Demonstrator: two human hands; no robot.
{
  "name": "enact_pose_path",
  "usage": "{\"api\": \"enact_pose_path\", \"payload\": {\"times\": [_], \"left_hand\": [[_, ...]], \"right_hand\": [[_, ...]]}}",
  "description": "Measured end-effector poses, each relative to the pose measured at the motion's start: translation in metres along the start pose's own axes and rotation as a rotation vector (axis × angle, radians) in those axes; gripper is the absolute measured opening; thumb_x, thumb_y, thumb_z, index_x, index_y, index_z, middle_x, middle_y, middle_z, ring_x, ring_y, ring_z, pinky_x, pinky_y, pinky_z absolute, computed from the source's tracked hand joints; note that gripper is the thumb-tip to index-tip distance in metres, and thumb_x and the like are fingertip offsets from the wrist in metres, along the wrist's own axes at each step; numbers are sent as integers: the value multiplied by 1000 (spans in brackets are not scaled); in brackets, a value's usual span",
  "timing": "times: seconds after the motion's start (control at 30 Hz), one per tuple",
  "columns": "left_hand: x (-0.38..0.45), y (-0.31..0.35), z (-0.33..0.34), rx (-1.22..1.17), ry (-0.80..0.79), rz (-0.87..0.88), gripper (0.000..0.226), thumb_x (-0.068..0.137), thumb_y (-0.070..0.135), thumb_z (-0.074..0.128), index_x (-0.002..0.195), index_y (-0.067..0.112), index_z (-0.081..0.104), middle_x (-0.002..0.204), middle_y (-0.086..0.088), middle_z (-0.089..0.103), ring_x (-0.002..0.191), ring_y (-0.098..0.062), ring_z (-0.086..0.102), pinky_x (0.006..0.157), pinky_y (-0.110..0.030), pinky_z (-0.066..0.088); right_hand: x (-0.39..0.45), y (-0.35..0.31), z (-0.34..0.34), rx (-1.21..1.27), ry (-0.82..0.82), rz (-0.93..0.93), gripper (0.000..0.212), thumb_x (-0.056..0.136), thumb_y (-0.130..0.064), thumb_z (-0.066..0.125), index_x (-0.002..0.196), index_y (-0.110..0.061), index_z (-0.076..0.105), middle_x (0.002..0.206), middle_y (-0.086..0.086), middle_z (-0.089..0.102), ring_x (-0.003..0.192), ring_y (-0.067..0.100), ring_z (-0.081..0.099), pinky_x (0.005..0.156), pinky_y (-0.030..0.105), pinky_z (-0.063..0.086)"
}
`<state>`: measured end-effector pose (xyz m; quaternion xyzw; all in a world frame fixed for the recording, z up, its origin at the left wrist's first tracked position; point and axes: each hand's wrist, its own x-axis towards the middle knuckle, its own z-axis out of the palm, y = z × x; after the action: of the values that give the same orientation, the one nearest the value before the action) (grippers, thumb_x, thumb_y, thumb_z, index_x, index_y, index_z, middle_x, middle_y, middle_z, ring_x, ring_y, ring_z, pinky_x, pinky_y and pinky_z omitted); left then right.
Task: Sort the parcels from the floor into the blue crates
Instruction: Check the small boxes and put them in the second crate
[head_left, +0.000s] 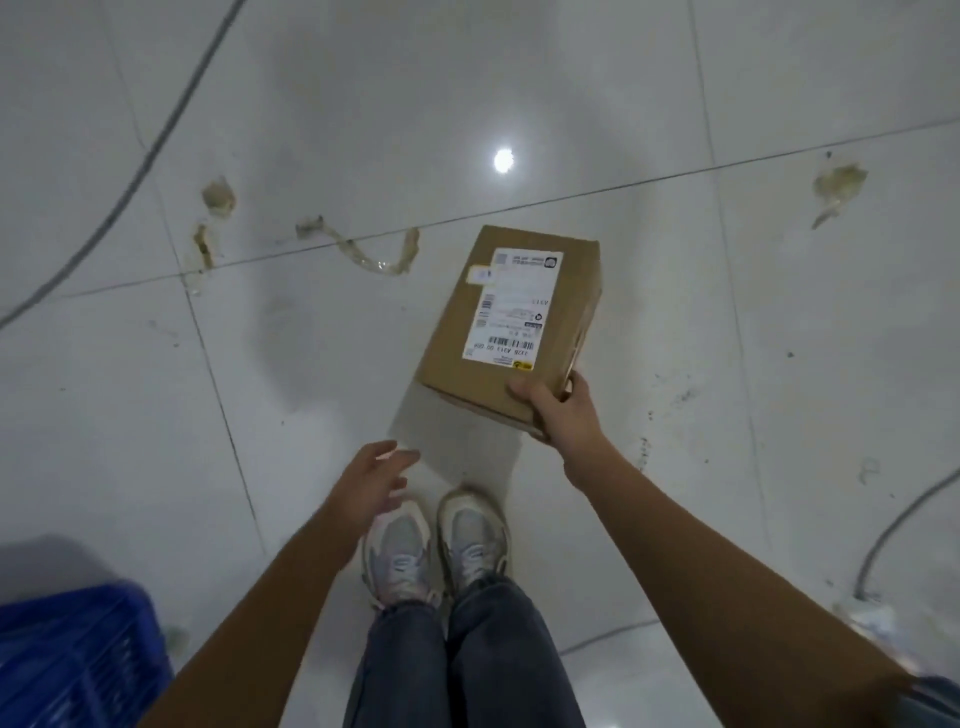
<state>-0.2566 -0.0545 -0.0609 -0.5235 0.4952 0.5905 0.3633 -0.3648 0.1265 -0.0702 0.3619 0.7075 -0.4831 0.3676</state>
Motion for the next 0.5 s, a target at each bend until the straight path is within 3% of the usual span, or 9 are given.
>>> {"api": "enact_pose_path", "payload": {"times": [0.07, 0.13, 0.17, 0.23, 0.27, 0.33, 0.4, 0.5], "left_hand": [[-11, 31, -16, -68, -67, 77, 73, 82, 44, 65, 140, 10, 37, 129, -10, 54, 111, -25, 55, 91, -36, 45], [-27, 62, -25, -68, -131, 174, 109, 58, 59, 69, 148, 20, 21, 134, -3, 51, 115, -23, 54, 93, -34, 44], [-36, 77, -29, -62, -147, 227, 116, 57, 58, 70, 150, 26, 11, 132, 3, 48, 114, -21, 53, 94, -34, 43], [-52, 106, -36, -15, -123, 306, 107, 72, 51, 71, 151, 29, 2, 125, 7, 44, 113, -19, 50, 99, -37, 41], [-59, 116, -41, -15, -119, 301, 102, 75, 50, 70, 151, 28, 6, 124, 8, 44, 114, -18, 51, 101, -40, 41], [-76, 126, -49, -48, -179, 263, 88, 68, 56, 67, 142, 25, 32, 125, 8, 55, 108, -18, 58, 93, -38, 48], [-93, 123, -53, -63, -211, 267, 64, 69, 54, 64, 125, 26, 51, 111, 0, 64, 94, -16, 62, 79, -32, 51], [-110, 105, -56, -240, -94, 294, 93, 53, 55, 69, 137, 30, 40, 106, 1, 64, 88, -17, 63, 71, -31, 52]], "right_hand": [[-22, -7, -9, 40, -159, -37, 94, 62, -28, 84, 140, -21, 33, 124, 0, 56, 103, 15, 60, 73, 25, 53], [-39, -11, -14, 2, -300, -51, 101, 48, -38, 82, 139, -26, 37, 126, 2, 58, 109, 19, 60, 77, 31, 56], [-49, -15, -17, -16, -362, -64, 102, 46, -42, 81, 137, -27, 40, 126, 3, 59, 113, 22, 60, 84, 37, 56], [-65, -26, -20, -38, -480, -83, 100, 48, -43, 83, 138, -27, 41, 131, 5, 58, 120, 27, 56, 96, 47, 51], [-73, -33, -22, -49, -552, -80, 98, 52, -41, 82, 139, -25, 41, 133, 7, 57, 122, 28, 56, 98, 49, 49], [-86, -44, -24, -101, -677, -92, 94, 56, -39, 78, 140, -22, 39, 134, 7, 57, 123, 28, 56, 101, 48, 47], [-93, -53, -24, -135, -723, -100, 99, 53, -45, 81, 140, -22, 39, 136, 5, 56, 124, 29, 54, 102, 47, 45], [-109, -64, -23, -11, -603, -28, 114, 51, -47, 79, 148, -26, 22, 138, 6, 49, 126, 32, 50, 92, 51, 52]]}}
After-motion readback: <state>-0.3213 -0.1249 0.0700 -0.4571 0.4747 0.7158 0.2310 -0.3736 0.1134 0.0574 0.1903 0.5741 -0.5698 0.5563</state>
